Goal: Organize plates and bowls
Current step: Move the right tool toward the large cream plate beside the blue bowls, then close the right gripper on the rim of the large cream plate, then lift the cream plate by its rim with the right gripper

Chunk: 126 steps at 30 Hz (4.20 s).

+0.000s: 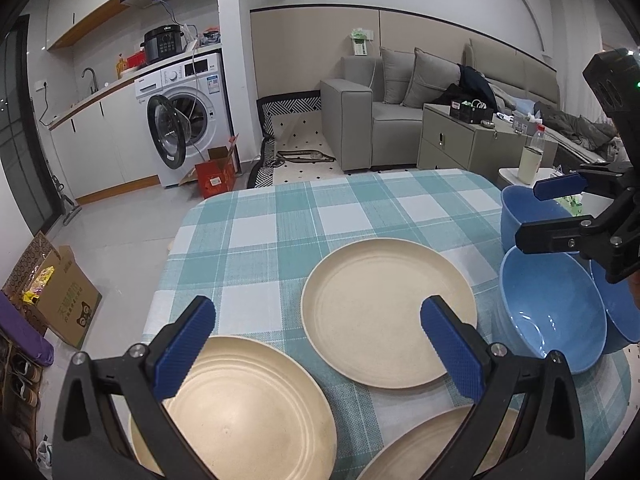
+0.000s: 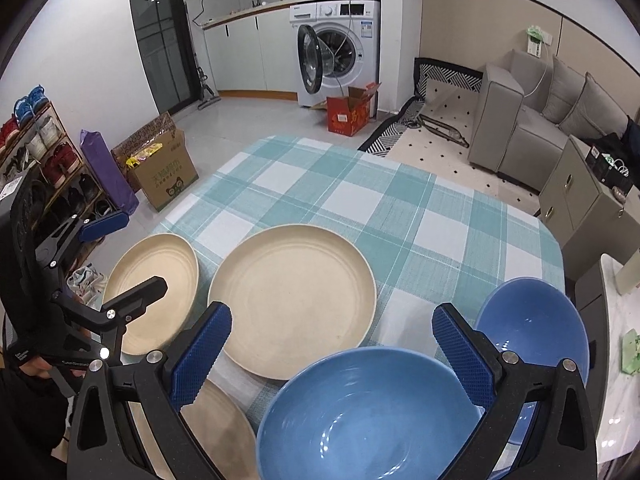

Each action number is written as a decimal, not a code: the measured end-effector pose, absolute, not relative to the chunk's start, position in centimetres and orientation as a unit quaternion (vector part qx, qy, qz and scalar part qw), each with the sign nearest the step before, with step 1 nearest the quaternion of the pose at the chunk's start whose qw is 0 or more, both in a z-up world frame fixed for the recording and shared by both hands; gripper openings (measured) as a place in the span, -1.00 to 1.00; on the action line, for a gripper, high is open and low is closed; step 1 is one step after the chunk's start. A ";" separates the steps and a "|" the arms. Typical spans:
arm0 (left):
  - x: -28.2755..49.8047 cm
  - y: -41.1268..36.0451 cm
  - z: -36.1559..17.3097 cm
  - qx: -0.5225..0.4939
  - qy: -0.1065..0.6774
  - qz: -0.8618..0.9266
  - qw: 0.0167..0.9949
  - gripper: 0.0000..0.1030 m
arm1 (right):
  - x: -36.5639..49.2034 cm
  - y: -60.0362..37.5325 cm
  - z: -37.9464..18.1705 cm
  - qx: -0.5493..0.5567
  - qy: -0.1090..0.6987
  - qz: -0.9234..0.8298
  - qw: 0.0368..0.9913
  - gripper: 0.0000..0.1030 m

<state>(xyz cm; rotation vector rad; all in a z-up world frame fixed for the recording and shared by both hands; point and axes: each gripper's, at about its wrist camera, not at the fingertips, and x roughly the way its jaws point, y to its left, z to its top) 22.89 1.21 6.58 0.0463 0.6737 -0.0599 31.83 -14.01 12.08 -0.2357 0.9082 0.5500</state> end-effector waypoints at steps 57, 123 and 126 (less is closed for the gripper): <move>30.3 1.2 -1.5 0.024 0.449 -0.052 0.892 0.98 | 41.6 -10.2 -0.6 -0.164 0.611 0.259 0.730 0.97; 28.5 3.7 1.0 -0.024 0.436 -0.053 0.898 -0.40 | 39.9 -10.6 2.6 -0.169 0.572 0.235 0.768 -0.74; 28.0 3.9 1.6 -0.023 0.428 -0.051 0.902 -0.40 | 39.4 -10.5 3.4 -0.168 0.565 0.237 0.772 -0.74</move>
